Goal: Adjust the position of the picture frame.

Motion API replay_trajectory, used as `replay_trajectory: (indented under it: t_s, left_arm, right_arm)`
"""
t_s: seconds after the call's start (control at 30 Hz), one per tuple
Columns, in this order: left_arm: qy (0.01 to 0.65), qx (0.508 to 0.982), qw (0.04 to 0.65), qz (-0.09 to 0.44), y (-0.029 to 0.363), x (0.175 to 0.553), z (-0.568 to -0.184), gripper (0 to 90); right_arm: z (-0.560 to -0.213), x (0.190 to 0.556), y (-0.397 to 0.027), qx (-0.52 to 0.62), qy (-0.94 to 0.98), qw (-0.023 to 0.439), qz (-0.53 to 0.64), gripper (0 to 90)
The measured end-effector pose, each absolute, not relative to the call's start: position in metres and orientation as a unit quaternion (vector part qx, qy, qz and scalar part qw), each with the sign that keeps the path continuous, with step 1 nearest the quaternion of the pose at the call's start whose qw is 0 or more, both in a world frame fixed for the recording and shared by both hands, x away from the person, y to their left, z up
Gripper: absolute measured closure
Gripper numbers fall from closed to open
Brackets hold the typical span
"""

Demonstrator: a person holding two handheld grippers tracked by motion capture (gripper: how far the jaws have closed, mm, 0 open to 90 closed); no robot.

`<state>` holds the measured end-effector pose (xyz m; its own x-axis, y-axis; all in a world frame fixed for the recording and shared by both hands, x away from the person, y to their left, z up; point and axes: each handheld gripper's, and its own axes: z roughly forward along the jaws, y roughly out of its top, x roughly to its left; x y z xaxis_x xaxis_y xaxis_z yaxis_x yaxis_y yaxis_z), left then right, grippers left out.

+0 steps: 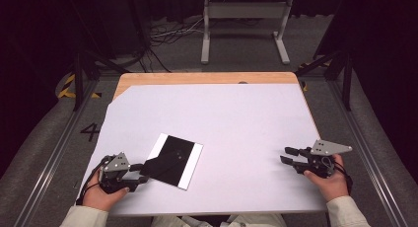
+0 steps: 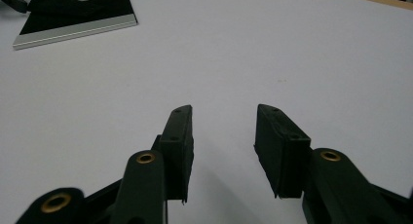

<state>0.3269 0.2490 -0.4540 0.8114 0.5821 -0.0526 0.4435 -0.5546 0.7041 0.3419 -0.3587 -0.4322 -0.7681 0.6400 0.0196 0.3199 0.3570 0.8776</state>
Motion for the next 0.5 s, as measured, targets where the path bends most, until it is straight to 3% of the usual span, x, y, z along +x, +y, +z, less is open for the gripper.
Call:
replay_trajectory:
  t_s: [0.13,0.43,0.5]
  left_arm:
    - [0.294,0.878,0.366,0.091,0.251,0.327,-0.453,57.9]
    - [0.287,0.876,0.375,0.096,0.245,0.328,-0.456,60.0]
    - [0.281,0.878,0.377,0.094,0.242,0.327,-0.456,64.2]
  right_arm:
    - [-0.432,0.342,-0.358,0.295,0.808,0.165,0.482,58.4]
    - [-0.433,0.343,-0.356,0.291,0.811,0.164,0.48,58.1]
    - [-0.433,0.343,-0.356,0.291,0.811,0.164,0.48,58.0]
